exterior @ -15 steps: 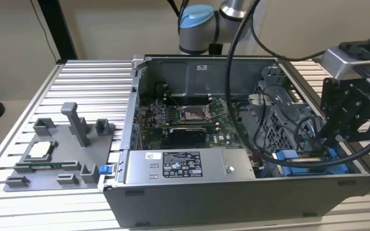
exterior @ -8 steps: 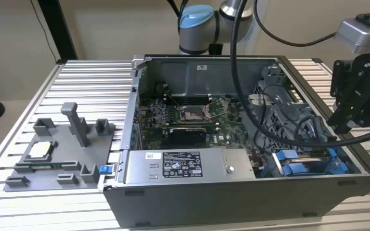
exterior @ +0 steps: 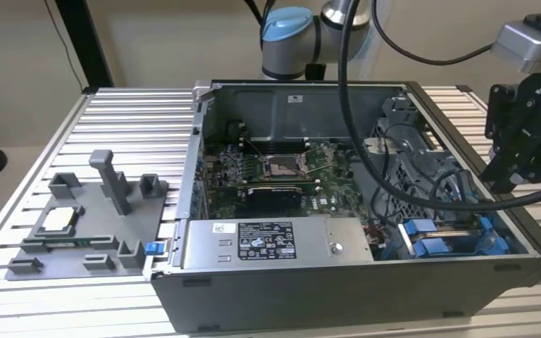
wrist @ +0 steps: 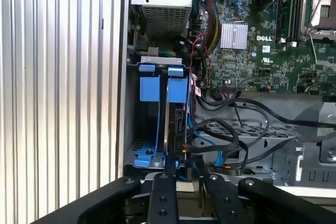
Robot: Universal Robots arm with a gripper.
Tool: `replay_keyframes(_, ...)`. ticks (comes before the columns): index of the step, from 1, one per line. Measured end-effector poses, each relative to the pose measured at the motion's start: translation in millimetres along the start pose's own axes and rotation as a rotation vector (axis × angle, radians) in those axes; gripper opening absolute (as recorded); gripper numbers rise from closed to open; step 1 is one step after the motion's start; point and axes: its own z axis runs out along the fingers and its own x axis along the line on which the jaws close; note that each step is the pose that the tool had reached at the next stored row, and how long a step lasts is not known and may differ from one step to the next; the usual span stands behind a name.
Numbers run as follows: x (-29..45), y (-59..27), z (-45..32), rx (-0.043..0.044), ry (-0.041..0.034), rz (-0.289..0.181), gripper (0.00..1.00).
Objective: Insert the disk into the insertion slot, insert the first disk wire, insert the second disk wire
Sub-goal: 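Insert the first disk wire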
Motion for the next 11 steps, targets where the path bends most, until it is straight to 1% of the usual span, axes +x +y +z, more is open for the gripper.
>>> replay_keyframes(2, 0.1, -3.3, 0.1, 0.0, 0.0002, 0.0, 0.0)
replay_keyframes(4, 0.2, -11.4, 1.1, -0.0006, -0.0002, 0.0, 0.0)
replay_keyframes(8, 0.5, -25.5, 6.7, -0.0021, -0.0005, 0.0, 0.0)
replay_keyframes(11, 0.7, -33.0, 8.9, -0.0023, -0.0005, 0.0, 0.0)
